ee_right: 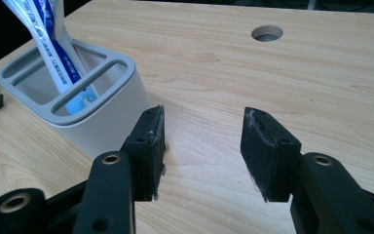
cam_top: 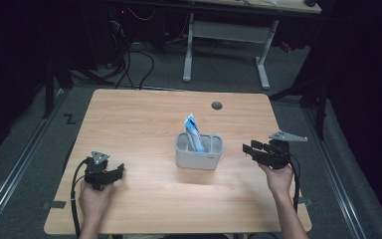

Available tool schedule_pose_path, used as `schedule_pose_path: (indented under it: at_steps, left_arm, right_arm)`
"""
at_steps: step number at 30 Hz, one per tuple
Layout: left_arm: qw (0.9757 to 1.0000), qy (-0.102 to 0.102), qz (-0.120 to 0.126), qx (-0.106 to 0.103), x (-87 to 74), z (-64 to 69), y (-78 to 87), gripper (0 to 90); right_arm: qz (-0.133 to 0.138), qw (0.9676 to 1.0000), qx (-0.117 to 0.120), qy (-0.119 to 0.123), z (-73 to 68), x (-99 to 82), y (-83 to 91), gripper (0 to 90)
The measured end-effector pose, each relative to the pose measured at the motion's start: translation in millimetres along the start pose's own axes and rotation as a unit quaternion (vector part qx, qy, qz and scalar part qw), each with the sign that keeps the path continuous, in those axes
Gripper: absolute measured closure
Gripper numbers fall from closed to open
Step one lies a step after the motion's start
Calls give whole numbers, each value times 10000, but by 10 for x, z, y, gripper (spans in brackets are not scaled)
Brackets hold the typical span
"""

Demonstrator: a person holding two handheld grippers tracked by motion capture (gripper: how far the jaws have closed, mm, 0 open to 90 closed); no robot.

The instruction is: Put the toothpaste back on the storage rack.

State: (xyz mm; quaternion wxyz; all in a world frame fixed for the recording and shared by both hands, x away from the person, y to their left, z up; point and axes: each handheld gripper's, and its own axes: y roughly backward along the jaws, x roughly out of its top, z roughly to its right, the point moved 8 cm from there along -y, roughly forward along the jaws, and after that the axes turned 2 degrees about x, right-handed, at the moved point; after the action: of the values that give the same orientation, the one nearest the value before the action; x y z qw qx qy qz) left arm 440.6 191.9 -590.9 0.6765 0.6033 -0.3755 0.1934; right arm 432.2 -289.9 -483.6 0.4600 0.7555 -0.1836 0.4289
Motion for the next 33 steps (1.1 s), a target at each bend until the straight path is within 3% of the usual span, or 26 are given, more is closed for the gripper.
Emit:
schedule_pose_path:
  at_steps: [18,33]
  left_arm:
    - [10000,9,-4,-1,2,-3,-2,281]
    - [10000,9,-4,24,4,-3,-4,280]
  right_arm:
    - [-138,9991,-397,-53,68,-232,-9,502]
    - [-363,9979,-538,5,244,-435,-216,499]
